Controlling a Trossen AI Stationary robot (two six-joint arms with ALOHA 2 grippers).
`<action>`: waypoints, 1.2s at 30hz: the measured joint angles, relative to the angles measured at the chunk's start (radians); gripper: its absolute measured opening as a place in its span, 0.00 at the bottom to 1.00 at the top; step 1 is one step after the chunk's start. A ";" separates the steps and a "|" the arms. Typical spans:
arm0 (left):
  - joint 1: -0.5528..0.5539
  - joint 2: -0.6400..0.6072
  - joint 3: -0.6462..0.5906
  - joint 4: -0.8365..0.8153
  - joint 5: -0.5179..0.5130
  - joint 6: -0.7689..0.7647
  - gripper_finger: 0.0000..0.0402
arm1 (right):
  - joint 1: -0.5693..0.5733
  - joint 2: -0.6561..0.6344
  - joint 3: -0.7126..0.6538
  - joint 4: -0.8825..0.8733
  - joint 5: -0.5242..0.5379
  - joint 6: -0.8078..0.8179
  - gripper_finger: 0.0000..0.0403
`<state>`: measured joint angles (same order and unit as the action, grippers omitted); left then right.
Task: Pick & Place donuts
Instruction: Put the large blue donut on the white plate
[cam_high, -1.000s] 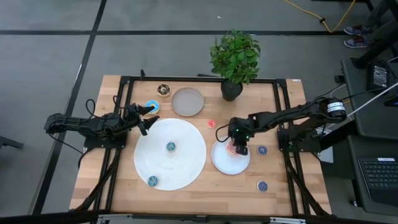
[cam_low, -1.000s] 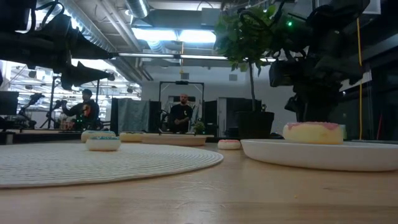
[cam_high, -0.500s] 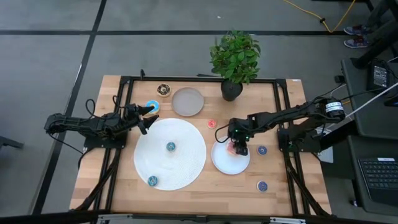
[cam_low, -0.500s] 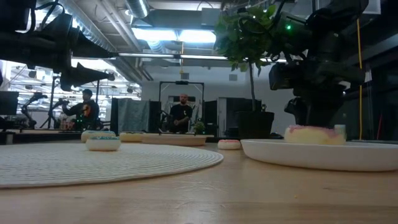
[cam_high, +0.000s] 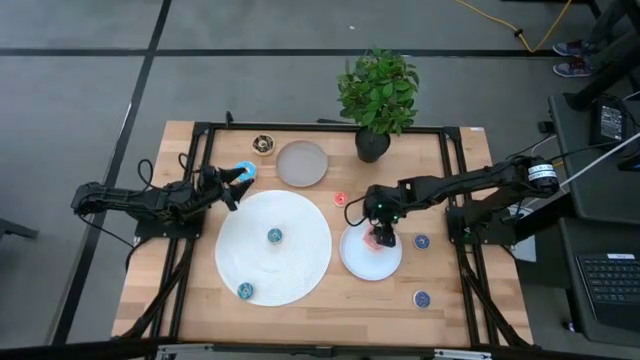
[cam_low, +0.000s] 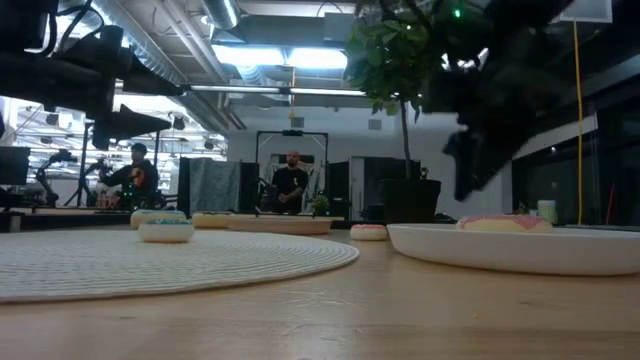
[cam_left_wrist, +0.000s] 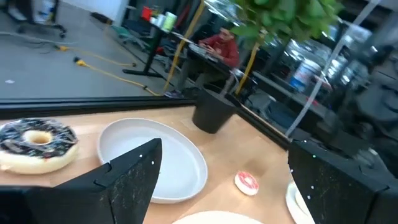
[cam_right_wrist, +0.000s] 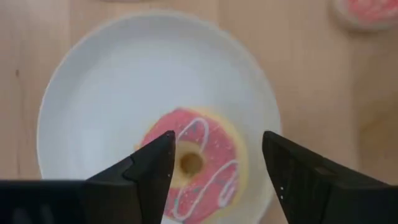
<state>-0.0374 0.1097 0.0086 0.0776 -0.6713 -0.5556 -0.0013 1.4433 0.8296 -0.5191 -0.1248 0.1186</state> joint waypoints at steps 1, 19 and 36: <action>0.000 0.000 0.000 -0.001 -0.018 -0.020 0.84 | 0.000 0.000 0.017 -0.010 0.019 -0.013 0.60; 0.001 0.071 0.186 -0.361 -0.105 -0.176 0.84 | -0.003 0.000 0.050 0.069 0.199 0.121 0.60; 0.234 0.398 0.427 -0.868 0.239 -0.498 0.84 | -0.008 0.000 0.049 0.254 0.288 0.196 0.60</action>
<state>0.1964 0.5079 0.4357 -0.7899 -0.4326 -1.0539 -0.0092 1.4437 0.8791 -0.2652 0.1632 0.3145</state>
